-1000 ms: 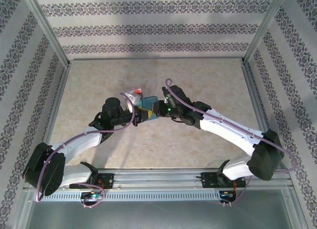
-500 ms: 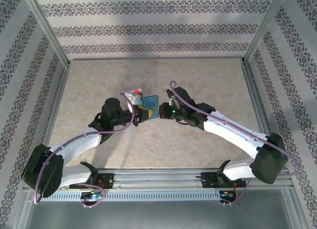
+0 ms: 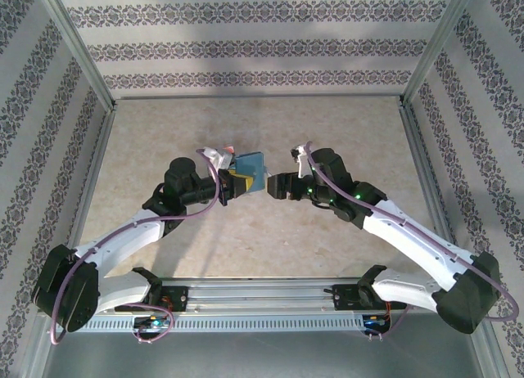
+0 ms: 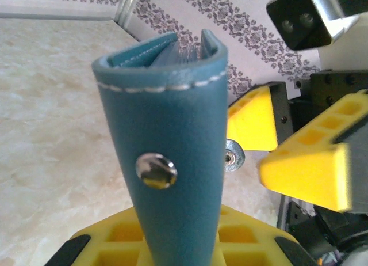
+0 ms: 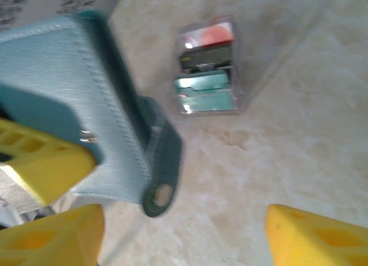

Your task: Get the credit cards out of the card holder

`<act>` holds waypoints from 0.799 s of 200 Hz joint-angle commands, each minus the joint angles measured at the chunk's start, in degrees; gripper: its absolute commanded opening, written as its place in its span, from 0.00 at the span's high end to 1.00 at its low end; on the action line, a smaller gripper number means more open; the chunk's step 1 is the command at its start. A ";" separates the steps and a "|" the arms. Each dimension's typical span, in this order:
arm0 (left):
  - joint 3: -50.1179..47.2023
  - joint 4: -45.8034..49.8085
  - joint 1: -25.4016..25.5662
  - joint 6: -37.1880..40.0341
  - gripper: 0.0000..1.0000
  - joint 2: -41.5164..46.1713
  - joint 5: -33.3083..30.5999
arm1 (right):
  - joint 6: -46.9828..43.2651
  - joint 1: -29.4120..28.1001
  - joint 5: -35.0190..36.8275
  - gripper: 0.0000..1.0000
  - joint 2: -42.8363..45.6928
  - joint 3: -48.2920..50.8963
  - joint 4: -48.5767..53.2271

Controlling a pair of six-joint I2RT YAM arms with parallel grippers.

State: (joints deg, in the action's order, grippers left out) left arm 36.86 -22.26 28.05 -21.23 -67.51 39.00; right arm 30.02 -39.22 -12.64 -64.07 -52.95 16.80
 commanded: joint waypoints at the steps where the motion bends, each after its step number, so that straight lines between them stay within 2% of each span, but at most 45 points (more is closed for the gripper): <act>1: 3.29 0.00 -0.76 0.15 1.00 -0.60 6.22 | -7.06 0.24 -7.47 0.19 0.80 1.05 -4.82; 45: 3.74 0.04 -1.05 -0.16 1.00 -0.05 11.07 | -6.75 4.46 -15.93 0.18 0.29 3.58 -11.43; 74: 3.36 -0.77 -1.09 -0.72 1.00 0.26 13.34 | -3.84 6.99 -22.86 0.24 0.18 6.28 -18.74; 108: 2.69 -3.76 -1.16 -2.45 1.00 -0.03 15.07 | -0.94 8.95 -30.90 0.35 -0.56 8.12 -25.52; 160: 2.56 -7.09 -1.25 -5.29 1.00 -1.20 16.58 | -0.42 9.16 -32.89 0.56 -1.61 9.06 -27.32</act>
State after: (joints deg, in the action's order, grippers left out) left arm 38.87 -24.12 27.64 -24.51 -68.42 53.45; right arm 29.10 -30.48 -42.24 -65.47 -44.97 -6.63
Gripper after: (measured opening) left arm 0.155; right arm 0.477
